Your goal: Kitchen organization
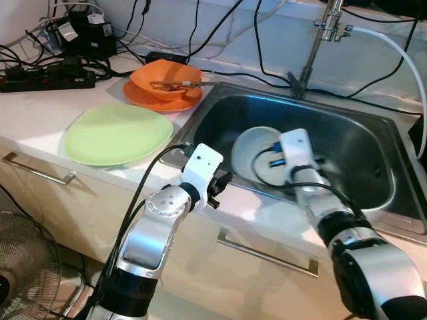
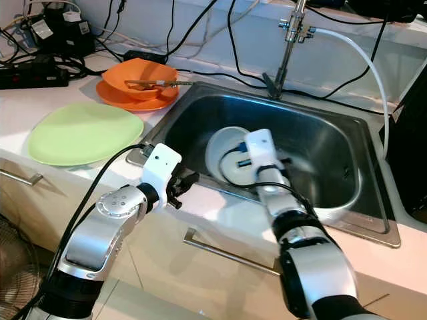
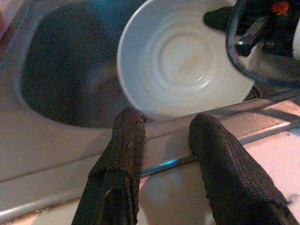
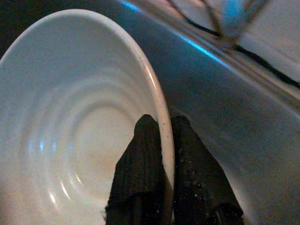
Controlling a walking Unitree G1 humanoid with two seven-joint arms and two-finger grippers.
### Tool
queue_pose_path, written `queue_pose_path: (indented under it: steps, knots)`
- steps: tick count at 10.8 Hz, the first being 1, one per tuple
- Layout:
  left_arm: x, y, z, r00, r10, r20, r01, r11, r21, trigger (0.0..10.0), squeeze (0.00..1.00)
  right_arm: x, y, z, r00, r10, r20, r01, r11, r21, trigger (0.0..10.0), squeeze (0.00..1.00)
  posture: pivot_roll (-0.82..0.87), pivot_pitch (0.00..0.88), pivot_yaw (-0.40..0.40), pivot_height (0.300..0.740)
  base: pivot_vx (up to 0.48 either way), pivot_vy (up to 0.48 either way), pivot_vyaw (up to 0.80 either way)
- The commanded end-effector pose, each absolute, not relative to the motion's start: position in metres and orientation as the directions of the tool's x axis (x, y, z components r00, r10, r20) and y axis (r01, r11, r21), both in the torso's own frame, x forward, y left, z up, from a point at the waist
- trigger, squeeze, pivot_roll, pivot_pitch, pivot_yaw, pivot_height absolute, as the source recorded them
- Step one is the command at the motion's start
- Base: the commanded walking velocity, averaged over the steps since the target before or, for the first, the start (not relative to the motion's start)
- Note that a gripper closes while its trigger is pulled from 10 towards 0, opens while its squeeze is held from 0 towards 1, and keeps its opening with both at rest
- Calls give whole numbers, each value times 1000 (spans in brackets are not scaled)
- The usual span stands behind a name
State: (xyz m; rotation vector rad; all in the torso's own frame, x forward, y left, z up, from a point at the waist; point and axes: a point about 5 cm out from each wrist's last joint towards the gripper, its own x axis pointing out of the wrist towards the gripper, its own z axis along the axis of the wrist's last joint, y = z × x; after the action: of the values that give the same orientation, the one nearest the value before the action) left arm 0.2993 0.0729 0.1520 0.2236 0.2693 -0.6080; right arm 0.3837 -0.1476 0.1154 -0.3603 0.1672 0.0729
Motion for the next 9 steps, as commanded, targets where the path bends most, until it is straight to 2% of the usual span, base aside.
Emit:
queue_pose_path:
  steps: [1,4,5,6,7,8,9]
  knots:
    - [295,71,140,748,-540,-384,613,784,92,10000,0,387,-139,121,980,96,-176,-156,917,-367,10000,0,272,0,-75,740,0,0,0]
    - [294,73,137,742,-531,-408,608,790,79,10000,0,386,-132,116,961,143,-239,-208,939,-275,10000,0,281,0,-79,740,0,0,0]
    - [293,74,137,741,-530,-413,608,790,76,10000,0,385,-131,113,951,154,-267,-231,930,-285,10000,55,281,0,-78,740,0,0,0]
    - [293,74,137,740,-529,-415,608,790,77,10000,0,385,-131,112,947,162,-276,-241,928,-284,10000,333,282,0,-78,740,0,0,0]
    - [294,74,138,740,-528,-416,608,790,79,10000,0,385,-132,112,946,158,-282,-240,928,-284,10000,427,281,0,-76,740,0,0,0]
    - [294,74,138,741,-527,-416,608,790,80,10000,0,385,-132,111,944,157,-291,-241,929,-280,10000,337,280,0,-77,740,0,0,0]
    - [294,74,138,743,-525,-415,605,792,83,10000,0,384,-132,111,941,159,-297,-248,924,-291,10000,0,280,0,-79,740,0,0,0]
